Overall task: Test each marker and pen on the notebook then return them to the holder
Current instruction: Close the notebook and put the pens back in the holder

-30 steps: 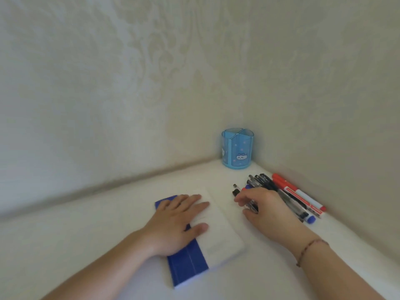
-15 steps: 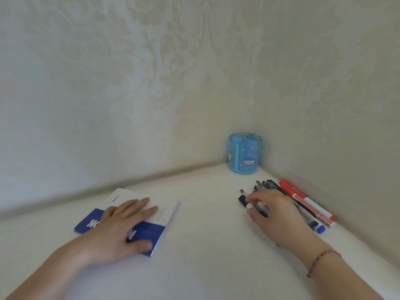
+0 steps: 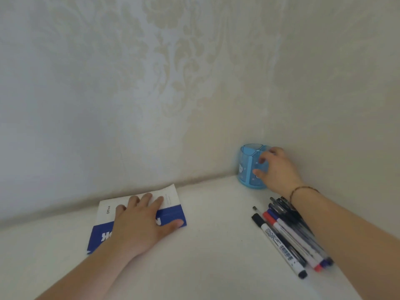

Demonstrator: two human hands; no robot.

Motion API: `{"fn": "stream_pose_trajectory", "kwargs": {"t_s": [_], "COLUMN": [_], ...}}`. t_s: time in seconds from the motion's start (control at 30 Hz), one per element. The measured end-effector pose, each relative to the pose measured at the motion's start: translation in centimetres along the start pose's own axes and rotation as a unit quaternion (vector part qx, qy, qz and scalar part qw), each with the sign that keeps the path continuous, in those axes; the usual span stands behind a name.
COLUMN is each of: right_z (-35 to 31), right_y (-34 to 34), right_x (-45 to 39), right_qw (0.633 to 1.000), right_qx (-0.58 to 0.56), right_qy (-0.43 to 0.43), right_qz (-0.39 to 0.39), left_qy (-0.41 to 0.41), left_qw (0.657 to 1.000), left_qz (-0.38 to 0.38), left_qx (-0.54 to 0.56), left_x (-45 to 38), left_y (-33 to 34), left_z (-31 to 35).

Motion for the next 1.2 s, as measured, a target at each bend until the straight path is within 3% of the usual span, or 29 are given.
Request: {"fn": "stream_pose_trajectory", "kwargs": {"t_s": [0.2, 0.3, 0.33, 0.4, 0.53, 0.6, 0.77, 0.9, 1.03, 1.2], "right_z": [-0.9, -3.4, -4.3, -6.1, -8.8, -9.5, -8.7, -4.2, -2.1, -3.4], "right_y": [-1.4, -4.5, -5.6, -7.2, -7.1, -6.3, -5.8, -7.0, -4.7, -2.2], "right_x": [0.6, 3.8, 5.3, 8.8, 14.7, 16.4, 16.2, 14.4, 13.5, 14.9], "right_qw": [0.997, 0.990, 0.986, 0.979, 0.972, 0.968, 0.970, 0.986, 0.989, 0.965], "right_qx": [-0.066, -0.105, -0.116, -0.134, -0.131, -0.121, -0.100, -0.100, 0.115, 0.205], "right_qy": [-0.007, -0.062, -0.090, -0.138, -0.192, -0.217, -0.220, -0.131, -0.092, -0.140], "right_qz": [0.037, 0.069, 0.077, 0.075, 0.036, 0.036, 0.033, 0.038, -0.029, -0.084], "left_qy": [-0.035, -0.047, -0.043, -0.039, -0.049, -0.025, 0.081, 0.120, 0.131, 0.145], "left_qw": [0.998, 0.989, 0.971, 0.899, 0.720, 0.678, 0.710, 0.723, 0.730, 0.731], "left_qz": [-0.049, 0.029, 0.071, 0.120, 0.077, 0.070, 0.058, 0.058, 0.044, 0.056], "left_qx": [0.037, 0.137, 0.224, 0.420, 0.688, 0.731, 0.697, 0.678, 0.669, 0.665], "left_x": [-0.3, -1.1, -1.3, -1.6, -1.9, -1.5, -0.9, -0.7, -0.5, 0.3], "left_y": [0.6, -1.4, -2.6, -4.9, -6.2, -5.8, -5.0, -5.3, -5.1, -5.1], "left_z": [0.0, 1.1, 1.9, 3.8, 7.3, 8.1, 8.9, 9.4, 10.3, 10.9]}}
Point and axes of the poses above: each hand's wrist, its own x-axis away from the middle knuckle, its own y-axis out of the palm, z = x × y, the point moved 8 cm from there along -x, towards the middle knuckle, and after that the axes turned 9 degrees about z, right-handed, at the moved point
